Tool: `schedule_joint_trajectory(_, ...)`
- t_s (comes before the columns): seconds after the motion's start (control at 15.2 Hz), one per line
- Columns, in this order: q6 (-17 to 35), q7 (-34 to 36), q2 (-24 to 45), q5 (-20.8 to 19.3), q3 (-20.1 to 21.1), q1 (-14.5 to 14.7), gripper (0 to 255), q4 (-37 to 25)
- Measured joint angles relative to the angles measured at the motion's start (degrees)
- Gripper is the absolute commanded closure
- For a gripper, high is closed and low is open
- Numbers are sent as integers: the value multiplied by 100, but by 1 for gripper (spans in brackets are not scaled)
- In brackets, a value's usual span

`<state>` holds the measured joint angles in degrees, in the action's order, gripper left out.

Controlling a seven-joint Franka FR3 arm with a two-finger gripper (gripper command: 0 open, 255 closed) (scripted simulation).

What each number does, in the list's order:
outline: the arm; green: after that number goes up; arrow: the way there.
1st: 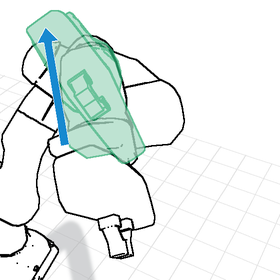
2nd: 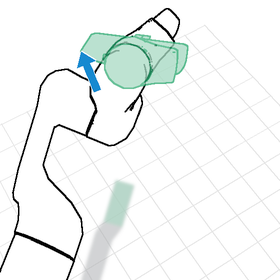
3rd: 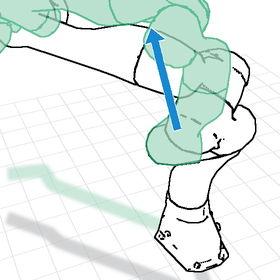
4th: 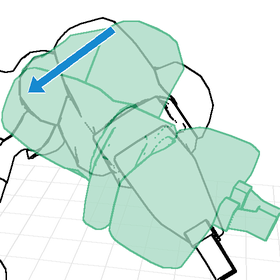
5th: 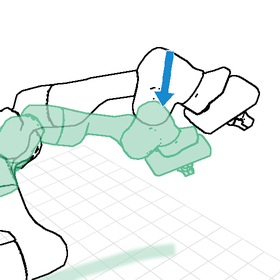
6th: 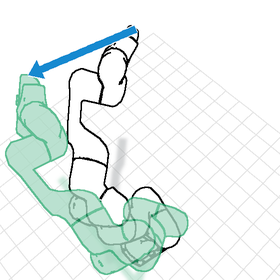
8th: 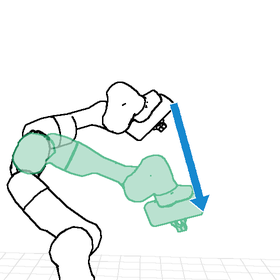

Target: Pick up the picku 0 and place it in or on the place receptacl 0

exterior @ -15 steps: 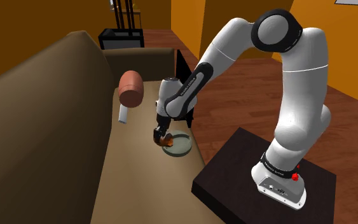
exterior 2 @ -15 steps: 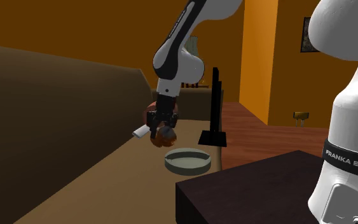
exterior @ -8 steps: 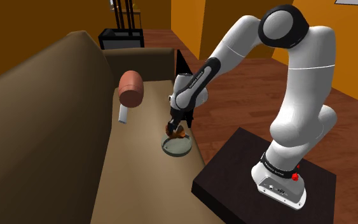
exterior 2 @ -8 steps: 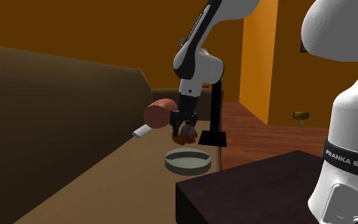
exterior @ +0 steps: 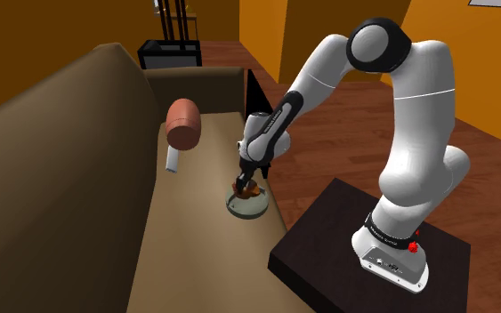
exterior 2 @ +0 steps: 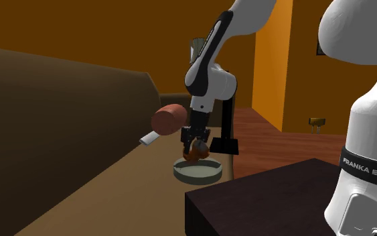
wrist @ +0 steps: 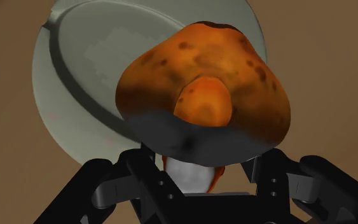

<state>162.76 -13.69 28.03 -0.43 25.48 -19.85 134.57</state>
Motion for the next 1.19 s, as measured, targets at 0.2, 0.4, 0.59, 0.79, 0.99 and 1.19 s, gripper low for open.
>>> schedule_joint_trajectory(0.2,157,34,231,-90,-134,113,255,-77)
schedule_joint_trajectory(0.4,245,41,351,-132,-202,164,255,-108)
schedule_joint_trajectory(0.59,260,42,370,-138,-213,172,255,-114)
schedule_joint_trajectory(0.79,262,42,372,-139,-214,173,0,-114)
schedule_joint_trajectory(0.99,263,42,371,-139,-214,173,0,-114)
schedule_joint_trajectory(1.19,263,42,371,-139,-214,173,0,-114)
